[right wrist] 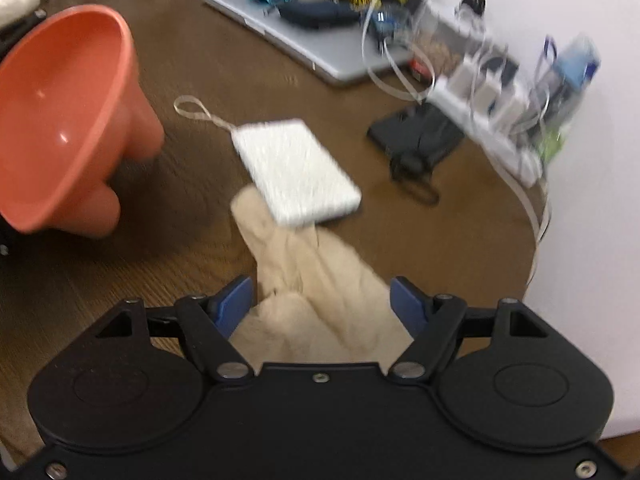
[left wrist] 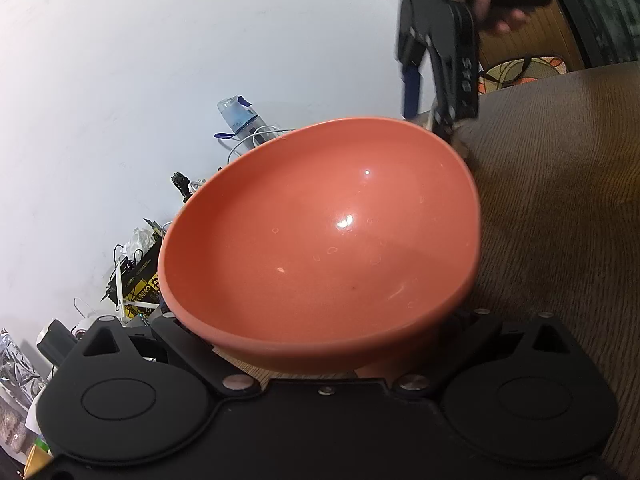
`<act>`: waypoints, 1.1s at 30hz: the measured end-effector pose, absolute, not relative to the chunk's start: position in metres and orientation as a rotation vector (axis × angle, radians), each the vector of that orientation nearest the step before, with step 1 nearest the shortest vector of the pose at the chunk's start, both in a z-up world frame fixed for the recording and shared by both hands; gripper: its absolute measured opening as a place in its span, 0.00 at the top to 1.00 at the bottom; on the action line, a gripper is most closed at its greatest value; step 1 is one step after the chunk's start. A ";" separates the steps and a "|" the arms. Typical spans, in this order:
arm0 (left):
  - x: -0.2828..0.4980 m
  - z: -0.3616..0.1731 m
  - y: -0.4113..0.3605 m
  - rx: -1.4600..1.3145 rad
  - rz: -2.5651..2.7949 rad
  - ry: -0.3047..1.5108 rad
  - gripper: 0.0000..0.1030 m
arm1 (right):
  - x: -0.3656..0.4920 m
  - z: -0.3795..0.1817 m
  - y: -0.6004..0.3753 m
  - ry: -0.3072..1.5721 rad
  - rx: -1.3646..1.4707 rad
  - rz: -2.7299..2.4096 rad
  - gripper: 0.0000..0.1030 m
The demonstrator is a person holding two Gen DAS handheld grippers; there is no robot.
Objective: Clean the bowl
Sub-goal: 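Grasp the beige paper towel from the table with the right gripper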
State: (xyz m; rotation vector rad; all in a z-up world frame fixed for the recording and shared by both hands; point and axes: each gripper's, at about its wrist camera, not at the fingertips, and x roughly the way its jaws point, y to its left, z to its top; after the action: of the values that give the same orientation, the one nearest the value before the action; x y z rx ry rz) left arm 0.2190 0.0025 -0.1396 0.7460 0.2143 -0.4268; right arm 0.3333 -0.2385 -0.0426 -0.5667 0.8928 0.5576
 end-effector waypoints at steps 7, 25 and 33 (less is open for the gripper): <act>0.219 -0.140 0.002 0.746 -0.426 0.213 0.04 | 0.344 -0.048 -0.270 0.967 -0.255 0.549 0.95; 0.222 -0.140 0.004 0.747 -0.426 0.212 0.04 | 0.225 0.040 -0.198 0.567 -1.102 0.222 0.94; 0.221 -0.140 0.003 0.745 -0.426 0.214 0.04 | 0.201 0.069 -0.165 0.453 -1.048 0.365 0.94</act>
State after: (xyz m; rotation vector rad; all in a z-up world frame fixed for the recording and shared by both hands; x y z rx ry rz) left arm 0.2208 0.0032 -0.1404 0.7453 0.2140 -0.4262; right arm 0.2008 -0.1649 0.0688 -1.0480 0.4527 0.3645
